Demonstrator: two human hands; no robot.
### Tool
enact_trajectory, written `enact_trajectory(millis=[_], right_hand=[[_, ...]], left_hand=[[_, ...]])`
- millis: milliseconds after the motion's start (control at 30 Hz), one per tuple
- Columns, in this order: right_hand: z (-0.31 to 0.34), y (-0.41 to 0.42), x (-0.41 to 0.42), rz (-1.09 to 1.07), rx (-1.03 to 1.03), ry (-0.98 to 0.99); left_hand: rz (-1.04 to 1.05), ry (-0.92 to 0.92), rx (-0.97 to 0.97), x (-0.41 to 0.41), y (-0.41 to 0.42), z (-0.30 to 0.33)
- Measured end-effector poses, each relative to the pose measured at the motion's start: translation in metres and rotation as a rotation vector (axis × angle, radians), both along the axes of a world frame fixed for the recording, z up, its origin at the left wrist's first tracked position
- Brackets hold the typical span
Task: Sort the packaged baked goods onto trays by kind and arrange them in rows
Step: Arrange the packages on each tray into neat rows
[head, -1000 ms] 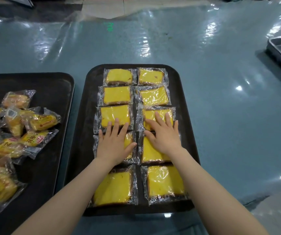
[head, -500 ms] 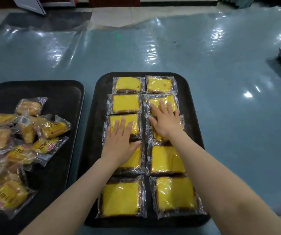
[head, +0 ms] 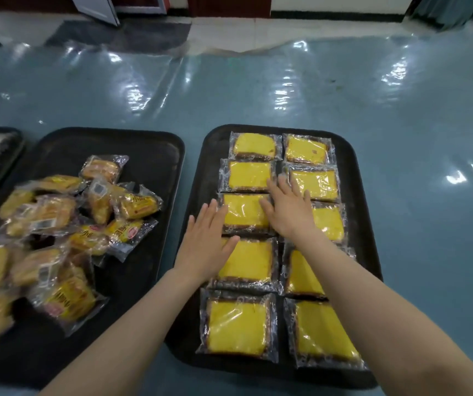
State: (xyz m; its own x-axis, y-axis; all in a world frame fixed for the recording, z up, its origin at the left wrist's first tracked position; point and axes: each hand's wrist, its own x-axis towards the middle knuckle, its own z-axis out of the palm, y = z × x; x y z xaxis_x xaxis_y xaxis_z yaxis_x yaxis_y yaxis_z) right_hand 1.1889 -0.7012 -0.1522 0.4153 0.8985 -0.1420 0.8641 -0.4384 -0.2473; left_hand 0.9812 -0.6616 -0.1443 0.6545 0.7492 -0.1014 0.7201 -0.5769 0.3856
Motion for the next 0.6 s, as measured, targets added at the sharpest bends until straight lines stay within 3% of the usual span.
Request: enact_trajectory(millis=[333,600], right_hand=[[0.006,0.039,-0.156,0.179,0.075,0.061],[0.015,0.08,-0.284,0.156,0.201,0.225]], left_hand=[[0.107,-0.082,0.06,-0.126,0.033,0.011],[0.209,-0.079,0.106,-0.267,0.093,0.024]])
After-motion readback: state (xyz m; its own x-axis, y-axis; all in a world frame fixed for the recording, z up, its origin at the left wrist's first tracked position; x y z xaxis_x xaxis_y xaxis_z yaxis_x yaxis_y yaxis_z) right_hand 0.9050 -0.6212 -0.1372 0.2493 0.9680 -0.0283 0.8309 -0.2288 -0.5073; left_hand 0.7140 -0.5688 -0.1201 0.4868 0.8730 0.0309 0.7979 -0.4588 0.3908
